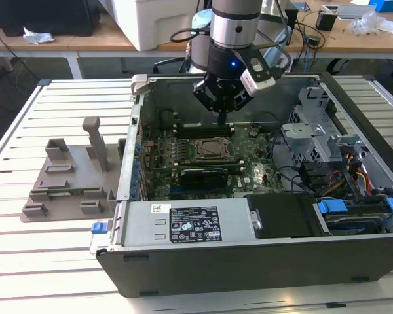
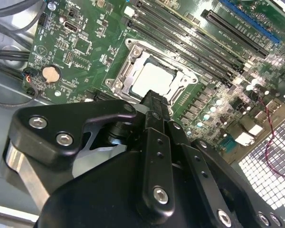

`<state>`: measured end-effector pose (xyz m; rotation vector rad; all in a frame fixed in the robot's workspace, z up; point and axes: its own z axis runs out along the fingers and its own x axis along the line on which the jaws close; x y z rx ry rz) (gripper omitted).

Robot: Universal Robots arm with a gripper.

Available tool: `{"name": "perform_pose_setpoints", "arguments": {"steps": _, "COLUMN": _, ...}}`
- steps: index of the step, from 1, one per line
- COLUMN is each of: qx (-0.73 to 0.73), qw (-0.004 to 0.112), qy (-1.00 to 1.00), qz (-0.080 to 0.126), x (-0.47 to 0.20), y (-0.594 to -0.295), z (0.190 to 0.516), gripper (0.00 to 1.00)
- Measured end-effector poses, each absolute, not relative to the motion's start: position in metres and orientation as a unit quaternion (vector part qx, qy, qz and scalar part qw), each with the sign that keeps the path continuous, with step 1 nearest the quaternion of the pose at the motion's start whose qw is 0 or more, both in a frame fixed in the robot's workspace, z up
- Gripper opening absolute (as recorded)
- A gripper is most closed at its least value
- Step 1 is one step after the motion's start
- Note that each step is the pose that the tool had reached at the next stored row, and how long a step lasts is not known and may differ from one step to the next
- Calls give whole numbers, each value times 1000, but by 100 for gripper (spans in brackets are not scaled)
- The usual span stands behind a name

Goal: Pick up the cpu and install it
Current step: 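Install the second cpu locking lever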

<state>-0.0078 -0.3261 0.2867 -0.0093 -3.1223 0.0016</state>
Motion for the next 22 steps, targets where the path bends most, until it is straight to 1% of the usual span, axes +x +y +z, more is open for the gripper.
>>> {"name": "perform_pose_setpoints", "arguments": {"steps": 12, "qx": -3, "qw": 10, "qy": -1000, "qz": -1, "x": -8, "y": -333, "z": 286, "gripper": 11}}
{"name": "perform_pose_setpoints", "arguments": {"steps": 16, "qx": -3, "qw": 10, "qy": -1000, "qz": -13, "x": -8, "y": -334, "z": 286, "gripper": 11}}
{"name": "perform_pose_setpoints", "arguments": {"steps": 19, "qx": -3, "qw": 10, "qy": -999, "qz": -31, "x": -9, "y": -334, "z": 286, "gripper": 11}}
{"name": "perform_pose_setpoints", "arguments": {"steps": 22, "qx": -3, "qw": 10, "qy": -999, "qz": -37, "x": -9, "y": -333, "z": 286, "gripper": 11}}
